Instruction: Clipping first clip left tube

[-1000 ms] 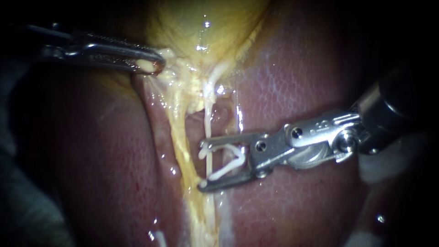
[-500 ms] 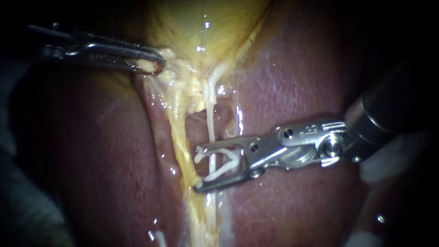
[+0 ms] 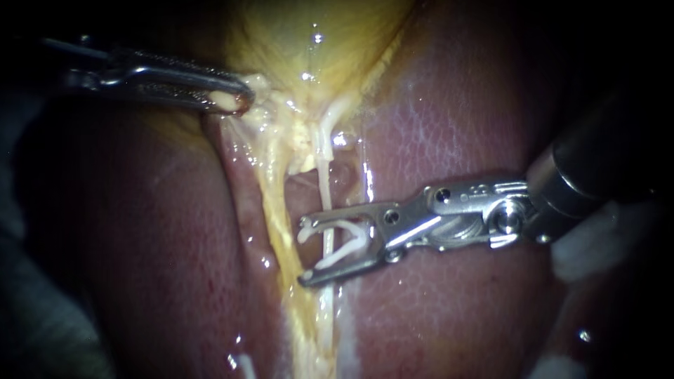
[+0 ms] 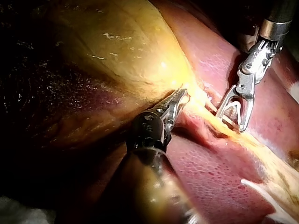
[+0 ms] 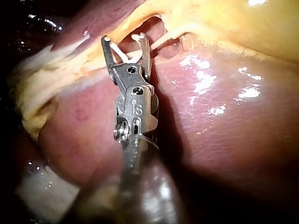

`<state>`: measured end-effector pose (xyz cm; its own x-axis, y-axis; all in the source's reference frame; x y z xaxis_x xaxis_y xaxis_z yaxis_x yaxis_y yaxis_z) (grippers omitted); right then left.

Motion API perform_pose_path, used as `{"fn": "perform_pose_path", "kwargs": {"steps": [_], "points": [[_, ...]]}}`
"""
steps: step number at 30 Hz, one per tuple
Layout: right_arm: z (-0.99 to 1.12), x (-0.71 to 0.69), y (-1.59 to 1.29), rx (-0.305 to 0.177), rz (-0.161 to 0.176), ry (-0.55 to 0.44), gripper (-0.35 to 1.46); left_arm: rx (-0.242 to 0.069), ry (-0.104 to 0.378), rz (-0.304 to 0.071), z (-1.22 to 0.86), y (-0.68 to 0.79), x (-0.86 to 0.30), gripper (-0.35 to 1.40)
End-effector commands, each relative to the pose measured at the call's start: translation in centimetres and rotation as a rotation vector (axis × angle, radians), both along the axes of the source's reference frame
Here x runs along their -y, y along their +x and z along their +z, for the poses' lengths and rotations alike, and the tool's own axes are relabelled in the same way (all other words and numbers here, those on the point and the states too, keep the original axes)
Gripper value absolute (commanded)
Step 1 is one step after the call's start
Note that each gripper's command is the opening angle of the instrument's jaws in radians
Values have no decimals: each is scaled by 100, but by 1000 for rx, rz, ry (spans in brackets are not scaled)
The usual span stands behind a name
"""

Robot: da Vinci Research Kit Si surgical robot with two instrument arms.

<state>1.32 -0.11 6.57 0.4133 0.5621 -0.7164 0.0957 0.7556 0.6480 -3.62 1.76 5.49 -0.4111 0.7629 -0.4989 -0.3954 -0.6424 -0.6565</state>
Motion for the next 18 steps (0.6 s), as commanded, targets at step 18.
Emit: {"fn": "perform_pose_path", "kwargs": {"steps": [18], "points": [[11, 5, 28, -39, 46, 31, 50, 0, 0, 0, 0, 0, 0, -35]]}}
